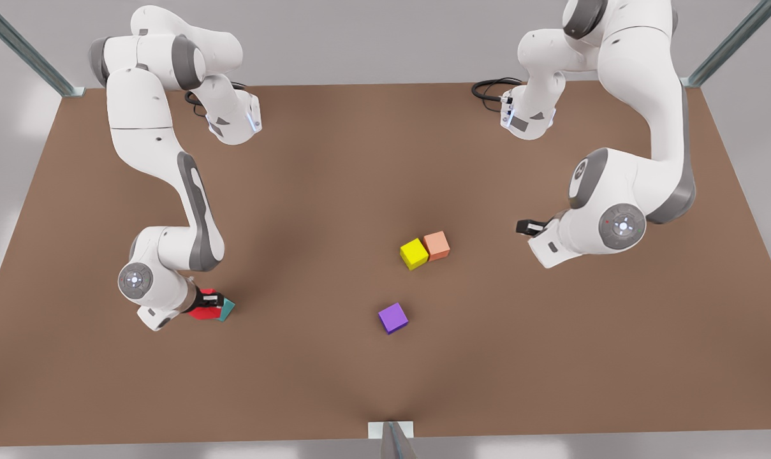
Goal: Pick up red wooden cube and pass to hand red wooden cube and place in blue wooden cube
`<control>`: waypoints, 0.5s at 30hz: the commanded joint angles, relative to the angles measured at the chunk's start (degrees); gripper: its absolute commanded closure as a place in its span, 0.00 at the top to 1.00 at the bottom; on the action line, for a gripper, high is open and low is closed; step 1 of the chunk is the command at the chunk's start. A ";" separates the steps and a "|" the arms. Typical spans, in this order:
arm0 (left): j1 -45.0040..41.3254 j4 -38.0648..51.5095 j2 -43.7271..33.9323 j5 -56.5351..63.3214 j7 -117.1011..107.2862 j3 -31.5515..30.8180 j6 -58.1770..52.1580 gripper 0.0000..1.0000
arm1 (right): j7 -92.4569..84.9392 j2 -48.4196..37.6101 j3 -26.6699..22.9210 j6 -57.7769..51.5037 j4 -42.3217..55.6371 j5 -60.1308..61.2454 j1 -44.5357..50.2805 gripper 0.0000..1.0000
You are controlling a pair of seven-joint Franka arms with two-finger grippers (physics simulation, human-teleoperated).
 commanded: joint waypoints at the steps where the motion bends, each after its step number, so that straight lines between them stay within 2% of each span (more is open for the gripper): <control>1: 0.02 0.02 -0.05 -0.02 2.52 -0.09 -0.07 1.00 | 5.64 -0.03 0.01 0.12 0.10 -1.34 -0.01 1.00; 15: 0.28 0.02 0.65 0.07 2.61 -0.09 -0.07 1.00 | 5.64 1.73 -0.08 1.00 0.37 -1.69 0.34 1.00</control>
